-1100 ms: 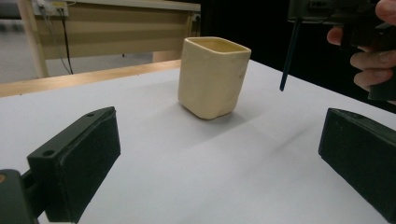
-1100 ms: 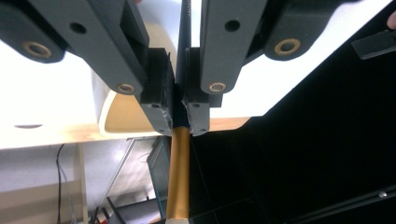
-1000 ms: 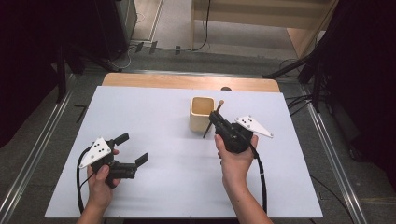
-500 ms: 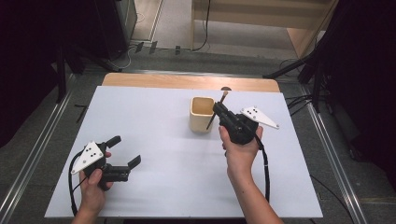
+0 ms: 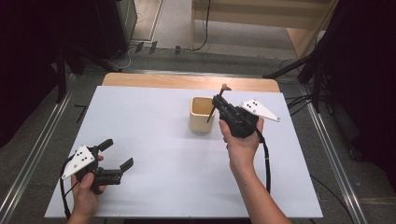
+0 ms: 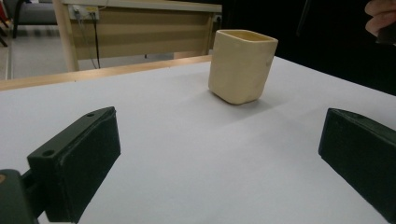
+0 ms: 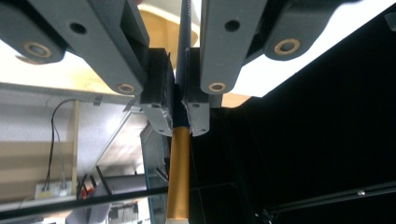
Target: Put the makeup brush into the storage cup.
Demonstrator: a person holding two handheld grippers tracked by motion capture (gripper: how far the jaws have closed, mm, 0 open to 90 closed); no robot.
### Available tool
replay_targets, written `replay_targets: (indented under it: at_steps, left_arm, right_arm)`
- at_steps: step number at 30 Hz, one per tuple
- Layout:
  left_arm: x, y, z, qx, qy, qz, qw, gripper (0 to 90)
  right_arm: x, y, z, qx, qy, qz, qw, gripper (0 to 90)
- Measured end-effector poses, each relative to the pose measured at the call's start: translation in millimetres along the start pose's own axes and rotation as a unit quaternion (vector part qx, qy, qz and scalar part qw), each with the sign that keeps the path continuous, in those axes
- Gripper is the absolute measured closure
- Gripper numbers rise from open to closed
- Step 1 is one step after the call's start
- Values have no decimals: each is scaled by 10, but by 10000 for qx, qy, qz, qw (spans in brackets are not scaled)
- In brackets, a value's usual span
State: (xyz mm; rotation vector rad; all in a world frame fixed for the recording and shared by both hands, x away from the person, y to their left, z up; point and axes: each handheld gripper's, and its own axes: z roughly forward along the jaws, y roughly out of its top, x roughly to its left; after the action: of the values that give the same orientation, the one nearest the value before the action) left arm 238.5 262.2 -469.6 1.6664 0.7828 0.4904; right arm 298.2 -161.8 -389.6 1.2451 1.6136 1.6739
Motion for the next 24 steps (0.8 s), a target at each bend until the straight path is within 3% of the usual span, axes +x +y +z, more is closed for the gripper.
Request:
replay_targets:
  at_steps: [24]
  left_arm:
    - [-27, -59, -21, 79, 195, 135, 9997, 0]
  right_arm:
    - [-78, 193, 192, -72, -39, -279, 9996, 843]
